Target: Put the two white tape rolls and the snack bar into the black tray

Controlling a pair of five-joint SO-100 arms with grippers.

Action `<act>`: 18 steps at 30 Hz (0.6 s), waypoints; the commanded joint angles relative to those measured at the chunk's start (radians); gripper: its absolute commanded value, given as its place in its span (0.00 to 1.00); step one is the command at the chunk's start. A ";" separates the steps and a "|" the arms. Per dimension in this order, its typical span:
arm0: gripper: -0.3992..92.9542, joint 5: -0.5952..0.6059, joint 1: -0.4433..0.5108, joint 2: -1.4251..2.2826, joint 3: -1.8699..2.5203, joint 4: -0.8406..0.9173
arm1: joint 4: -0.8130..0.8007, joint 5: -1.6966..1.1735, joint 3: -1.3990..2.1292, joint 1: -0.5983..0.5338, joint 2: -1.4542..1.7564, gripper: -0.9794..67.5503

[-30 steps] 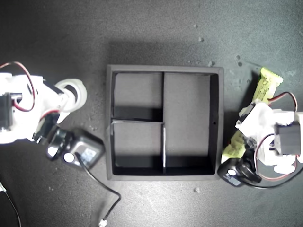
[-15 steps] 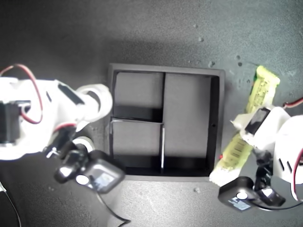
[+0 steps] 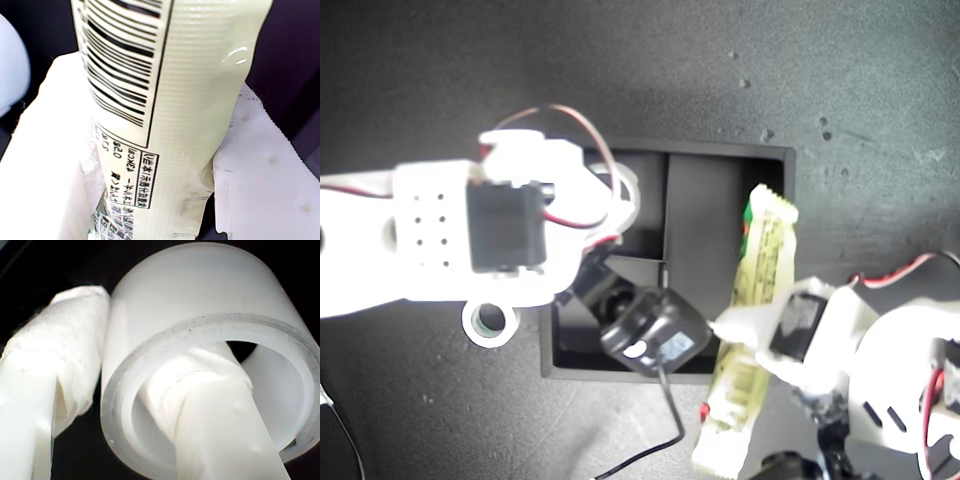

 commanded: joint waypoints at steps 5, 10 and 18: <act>0.01 -0.015 -0.035 -0.155 -0.362 0.115 | -0.066 -0.210 0.006 -0.009 0.011 0.04; 0.01 -0.020 -0.038 -0.135 -0.341 0.115 | -0.080 -0.233 0.089 0.009 0.011 0.04; 0.13 -0.052 -0.020 0.006 -0.149 0.115 | -0.003 -0.264 0.141 0.006 0.011 0.33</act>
